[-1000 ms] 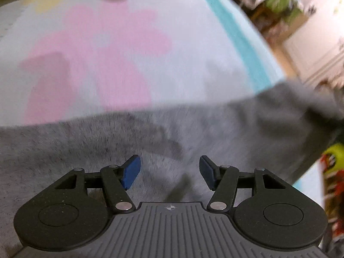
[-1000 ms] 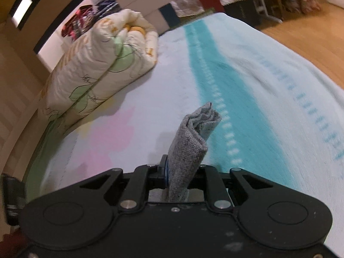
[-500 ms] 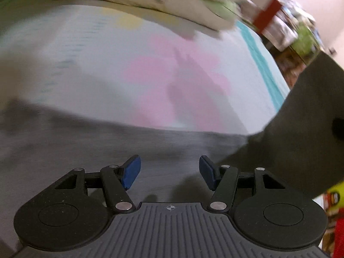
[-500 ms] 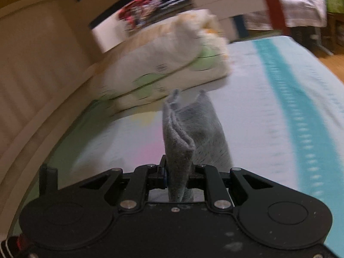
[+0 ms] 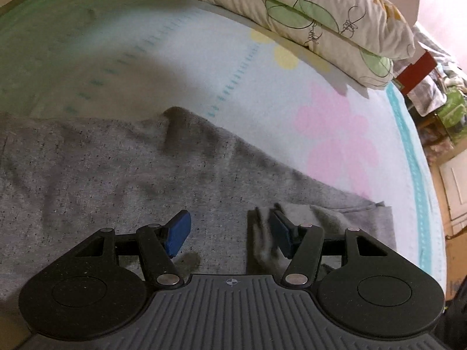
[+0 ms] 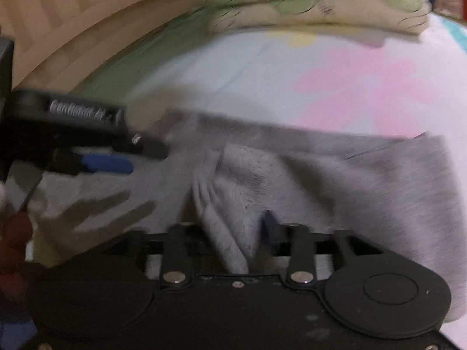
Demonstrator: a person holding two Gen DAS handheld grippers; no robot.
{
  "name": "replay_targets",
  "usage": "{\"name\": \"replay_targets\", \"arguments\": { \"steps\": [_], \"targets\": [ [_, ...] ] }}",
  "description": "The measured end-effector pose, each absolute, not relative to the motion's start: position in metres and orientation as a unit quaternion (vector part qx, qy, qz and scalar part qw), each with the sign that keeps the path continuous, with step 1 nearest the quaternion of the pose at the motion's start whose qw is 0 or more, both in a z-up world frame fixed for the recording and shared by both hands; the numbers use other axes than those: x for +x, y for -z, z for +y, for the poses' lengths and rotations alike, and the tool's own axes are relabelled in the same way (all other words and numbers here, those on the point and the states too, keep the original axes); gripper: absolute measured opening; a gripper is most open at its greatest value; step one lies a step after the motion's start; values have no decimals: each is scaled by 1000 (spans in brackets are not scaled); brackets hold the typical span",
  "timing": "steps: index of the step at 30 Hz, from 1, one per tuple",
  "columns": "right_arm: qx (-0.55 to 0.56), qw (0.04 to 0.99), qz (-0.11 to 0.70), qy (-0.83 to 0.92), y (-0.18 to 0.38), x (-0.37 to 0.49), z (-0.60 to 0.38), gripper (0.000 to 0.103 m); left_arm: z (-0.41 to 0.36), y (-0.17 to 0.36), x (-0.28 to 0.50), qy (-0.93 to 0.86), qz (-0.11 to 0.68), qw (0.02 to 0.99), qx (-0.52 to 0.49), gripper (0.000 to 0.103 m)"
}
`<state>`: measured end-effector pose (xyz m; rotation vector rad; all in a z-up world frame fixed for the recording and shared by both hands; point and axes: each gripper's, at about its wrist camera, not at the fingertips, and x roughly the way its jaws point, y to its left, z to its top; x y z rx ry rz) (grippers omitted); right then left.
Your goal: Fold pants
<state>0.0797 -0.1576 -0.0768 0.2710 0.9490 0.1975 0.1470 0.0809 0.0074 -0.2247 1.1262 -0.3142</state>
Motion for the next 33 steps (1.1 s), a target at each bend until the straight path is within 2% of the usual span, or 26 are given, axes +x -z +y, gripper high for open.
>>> {"name": "replay_targets", "arguments": {
  "steps": [4,8,9,11,13,15,21,24,26,27,33],
  "targets": [
    [134,891,414,-130,47,66,-165,72,73,-14,150,159,520,832,-108,58],
    [141,905,385,-116,20,60,-203,72,51,-12,150,184,520,827,-105,58],
    [143,906,383,-106,16,60,-213,69,45,-10,149,190,523,825,-103,59],
    [148,906,389,-79,13,63,-238,55,31,-4,144,205,530,817,-96,59],
    [155,903,398,-46,15,65,-267,34,18,1,140,221,538,809,-87,59],
    [165,897,410,-21,22,71,-291,26,5,9,134,237,547,799,-76,59],
    [185,882,434,14,45,89,-329,21,-14,40,110,254,589,766,-39,59],
    [185,866,464,17,70,110,-336,19,-13,41,98,258,582,771,-22,59],
    [179,855,487,22,88,117,-338,10,-11,41,94,255,585,770,-23,59],
    [181,852,491,27,95,120,-340,1,-10,42,92,254,586,769,-26,59],
    [231,849,474,32,92,122,-361,0,-5,41,89,252,587,769,-30,59]
  ]
}}
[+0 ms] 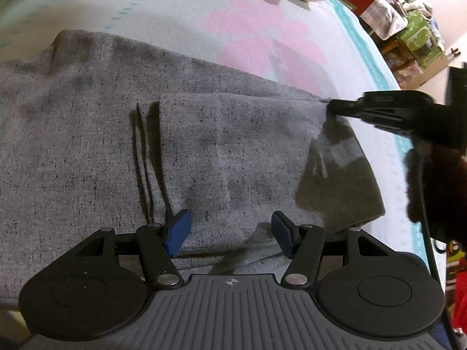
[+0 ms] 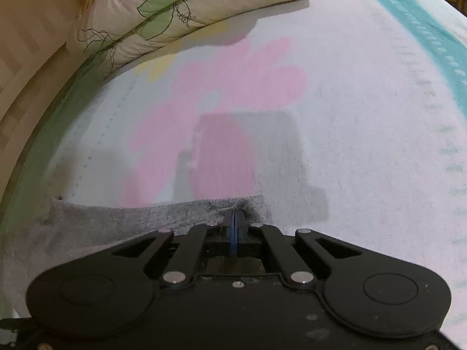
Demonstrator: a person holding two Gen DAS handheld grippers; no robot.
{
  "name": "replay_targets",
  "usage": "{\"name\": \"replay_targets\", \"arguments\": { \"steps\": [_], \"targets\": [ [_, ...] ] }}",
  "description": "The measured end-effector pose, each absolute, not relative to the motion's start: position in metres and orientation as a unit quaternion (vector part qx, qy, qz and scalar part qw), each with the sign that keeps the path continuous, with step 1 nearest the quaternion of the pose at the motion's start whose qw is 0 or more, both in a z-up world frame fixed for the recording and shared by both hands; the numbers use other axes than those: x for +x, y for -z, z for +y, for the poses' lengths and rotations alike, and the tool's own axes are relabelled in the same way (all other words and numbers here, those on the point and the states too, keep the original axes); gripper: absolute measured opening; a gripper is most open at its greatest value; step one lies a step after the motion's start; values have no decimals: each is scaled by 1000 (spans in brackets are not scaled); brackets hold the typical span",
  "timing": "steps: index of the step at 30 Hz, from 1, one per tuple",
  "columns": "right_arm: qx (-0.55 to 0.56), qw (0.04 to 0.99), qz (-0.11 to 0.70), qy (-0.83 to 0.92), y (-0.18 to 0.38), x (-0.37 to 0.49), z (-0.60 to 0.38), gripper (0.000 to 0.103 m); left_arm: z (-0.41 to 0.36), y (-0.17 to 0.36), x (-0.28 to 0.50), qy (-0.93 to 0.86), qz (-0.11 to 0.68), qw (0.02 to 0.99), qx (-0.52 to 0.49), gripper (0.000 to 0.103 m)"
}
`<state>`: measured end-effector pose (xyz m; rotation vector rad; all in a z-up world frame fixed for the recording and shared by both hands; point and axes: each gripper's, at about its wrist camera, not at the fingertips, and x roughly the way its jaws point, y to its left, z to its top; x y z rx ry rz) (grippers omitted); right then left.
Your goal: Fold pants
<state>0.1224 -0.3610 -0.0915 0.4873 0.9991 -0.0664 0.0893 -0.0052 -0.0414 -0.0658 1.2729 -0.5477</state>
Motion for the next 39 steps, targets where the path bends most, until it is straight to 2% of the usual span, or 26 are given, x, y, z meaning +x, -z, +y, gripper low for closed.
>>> {"name": "replay_targets", "arguments": {
  "steps": [2,4,10,15,21,24,27,29,34,39],
  "targets": [
    [217,856,470,17,79,116,-360,9,-4,41,90,253,587,768,-31,59],
    [203,857,473,-7,64,104,-356,11,-4,40,90,254,588,768,-29,59],
    [168,840,512,-72,40,55,-352,11,-11,41,91,255,588,767,-24,59],
    [121,797,587,-77,68,40,-339,10,-14,42,89,259,588,766,-13,59],
    [142,797,585,-53,65,45,-344,8,-5,40,88,262,593,761,-24,59],
    [125,809,572,-47,50,46,-338,14,3,37,86,269,591,761,-24,60],
    [139,826,545,-35,32,43,-338,22,20,35,87,257,597,759,-34,70],
    [142,836,529,-34,23,45,-332,22,36,29,90,249,595,762,-59,76],
    [137,856,495,-62,1,60,-297,31,84,-7,100,216,554,799,-90,97],
    [134,859,485,-98,0,79,-249,31,142,-37,114,170,518,828,-132,100]
  ]
}}
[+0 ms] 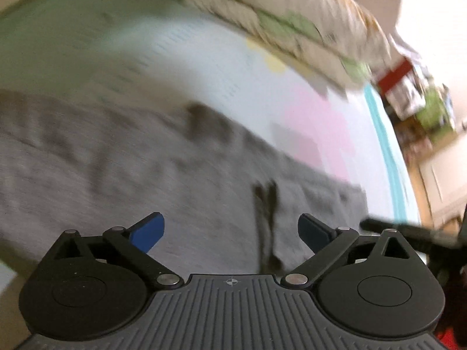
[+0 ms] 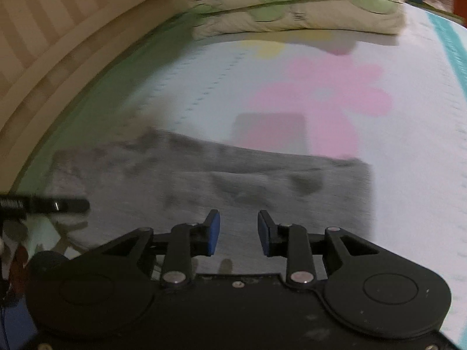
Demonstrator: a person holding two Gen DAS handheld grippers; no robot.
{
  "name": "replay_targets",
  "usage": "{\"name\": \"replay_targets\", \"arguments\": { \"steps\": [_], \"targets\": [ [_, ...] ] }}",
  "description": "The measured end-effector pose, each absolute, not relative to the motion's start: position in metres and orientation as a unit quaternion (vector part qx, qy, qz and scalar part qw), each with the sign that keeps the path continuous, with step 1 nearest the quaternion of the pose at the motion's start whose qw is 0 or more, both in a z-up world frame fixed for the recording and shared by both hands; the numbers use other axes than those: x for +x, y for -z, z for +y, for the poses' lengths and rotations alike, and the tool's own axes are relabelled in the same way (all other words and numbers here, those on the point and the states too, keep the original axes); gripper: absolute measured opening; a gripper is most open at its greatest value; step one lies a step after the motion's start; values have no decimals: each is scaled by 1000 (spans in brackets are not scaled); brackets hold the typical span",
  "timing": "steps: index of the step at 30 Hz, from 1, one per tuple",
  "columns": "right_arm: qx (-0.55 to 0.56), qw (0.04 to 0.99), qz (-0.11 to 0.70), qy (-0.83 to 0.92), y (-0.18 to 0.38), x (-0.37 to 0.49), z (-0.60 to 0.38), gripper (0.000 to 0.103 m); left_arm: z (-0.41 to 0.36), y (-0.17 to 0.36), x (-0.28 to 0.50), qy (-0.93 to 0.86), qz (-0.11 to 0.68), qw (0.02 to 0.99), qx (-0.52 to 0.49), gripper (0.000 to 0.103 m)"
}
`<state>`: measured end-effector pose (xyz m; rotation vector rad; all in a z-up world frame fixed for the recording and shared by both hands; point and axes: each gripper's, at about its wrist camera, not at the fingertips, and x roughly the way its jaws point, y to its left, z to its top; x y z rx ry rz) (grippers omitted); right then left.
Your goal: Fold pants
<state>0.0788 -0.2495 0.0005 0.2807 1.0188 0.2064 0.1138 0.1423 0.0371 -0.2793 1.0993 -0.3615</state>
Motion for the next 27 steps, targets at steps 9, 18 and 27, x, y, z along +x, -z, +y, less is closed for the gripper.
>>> {"name": "replay_targets", "arguments": {
  "steps": [9,18,27],
  "targets": [
    [126,844,495,-163,11,103,-172,34,259,-42,104,57,510,837,-191,102],
    [112,832,510,-187,21,111,-140,35,305,12,82,37,546,788,-284,102],
    [104,826,518,-197,31,123,-121,36,305,31,116,63,501,800,-324,102]
  ]
}}
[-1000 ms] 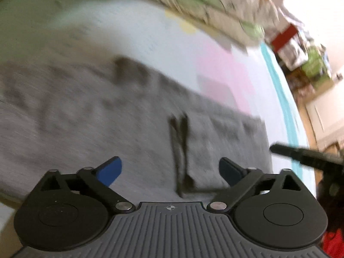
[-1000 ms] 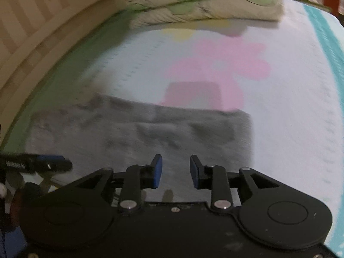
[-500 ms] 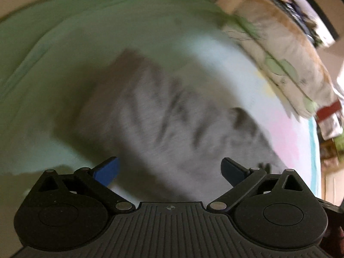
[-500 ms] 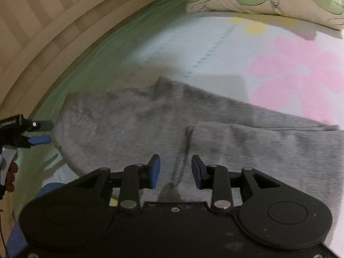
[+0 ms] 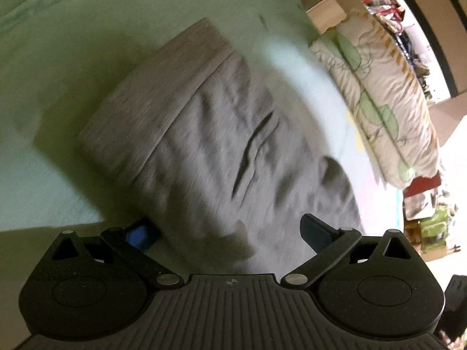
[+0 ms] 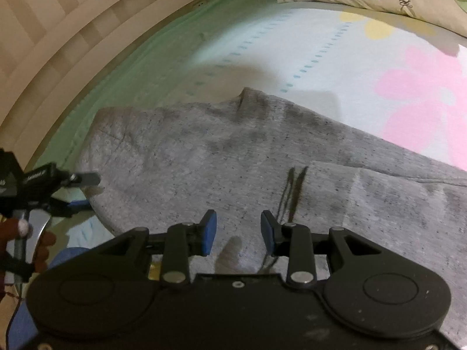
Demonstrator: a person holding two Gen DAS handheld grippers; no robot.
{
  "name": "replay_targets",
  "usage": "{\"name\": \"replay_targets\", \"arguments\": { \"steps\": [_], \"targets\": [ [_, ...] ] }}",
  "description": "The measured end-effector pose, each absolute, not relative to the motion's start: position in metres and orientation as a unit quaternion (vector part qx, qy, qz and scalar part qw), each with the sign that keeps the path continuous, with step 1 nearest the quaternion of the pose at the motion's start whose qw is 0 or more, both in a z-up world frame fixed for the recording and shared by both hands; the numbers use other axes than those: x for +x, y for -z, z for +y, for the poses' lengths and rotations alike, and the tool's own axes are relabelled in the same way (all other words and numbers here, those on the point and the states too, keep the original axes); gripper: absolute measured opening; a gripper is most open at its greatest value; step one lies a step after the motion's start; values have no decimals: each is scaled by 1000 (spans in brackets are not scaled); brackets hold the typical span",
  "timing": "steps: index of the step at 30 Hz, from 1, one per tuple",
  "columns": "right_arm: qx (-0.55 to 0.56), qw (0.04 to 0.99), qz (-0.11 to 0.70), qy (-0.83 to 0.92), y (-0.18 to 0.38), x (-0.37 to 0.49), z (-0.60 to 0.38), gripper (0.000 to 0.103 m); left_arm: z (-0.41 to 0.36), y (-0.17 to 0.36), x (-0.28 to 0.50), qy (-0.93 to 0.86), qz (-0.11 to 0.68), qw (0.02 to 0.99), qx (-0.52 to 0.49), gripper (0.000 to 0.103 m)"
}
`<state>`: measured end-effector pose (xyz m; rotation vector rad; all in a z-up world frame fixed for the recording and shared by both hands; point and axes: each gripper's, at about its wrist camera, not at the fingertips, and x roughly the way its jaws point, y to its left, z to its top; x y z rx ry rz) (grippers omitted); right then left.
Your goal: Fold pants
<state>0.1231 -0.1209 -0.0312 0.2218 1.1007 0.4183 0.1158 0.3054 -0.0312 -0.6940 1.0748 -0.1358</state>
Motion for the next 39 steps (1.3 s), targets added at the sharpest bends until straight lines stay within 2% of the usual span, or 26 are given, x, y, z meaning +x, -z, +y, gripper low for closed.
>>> {"name": "replay_targets", "arguments": {
  "steps": [5,14,15,16,18,23,25,28,29,30,31,33,36,39],
  "targets": [
    [111,831,510,-193,38,137,-112,36,306,37,137,69,494,801,-332,102],
    [134,852,474,-177,53,195,-91,36,322,45,129,77,455,795,-393,102],
    [130,854,469,-181,55,204,-85,33,322,44,128,79,454,795,-394,102],
    [124,857,466,-183,57,211,-80,25,322,44,128,79,456,795,-393,102],
    [104,861,465,-179,62,227,-67,17,322,43,129,76,459,794,-392,102],
    [88,860,481,-147,83,257,-54,10,320,43,130,61,458,790,-404,102],
    [92,862,479,-137,90,263,-55,0,319,42,131,57,460,790,-401,101],
    [103,860,482,-134,86,266,-59,0,317,40,134,52,468,790,-392,100],
    [99,861,481,-134,83,265,-58,1,316,39,134,52,469,792,-386,97],
    [92,863,477,-136,78,261,-57,9,315,37,133,48,469,798,-376,83],
    [86,866,471,-141,72,257,-54,12,315,36,132,39,468,804,-365,62],
    [93,866,462,-166,58,241,-49,12,314,34,128,23,465,812,-351,39],
    [115,852,462,-216,42,214,-35,13,314,31,125,26,457,817,-350,33],
    [126,834,468,-263,33,192,-11,14,299,14,127,36,453,841,-294,29]
  ]
}}
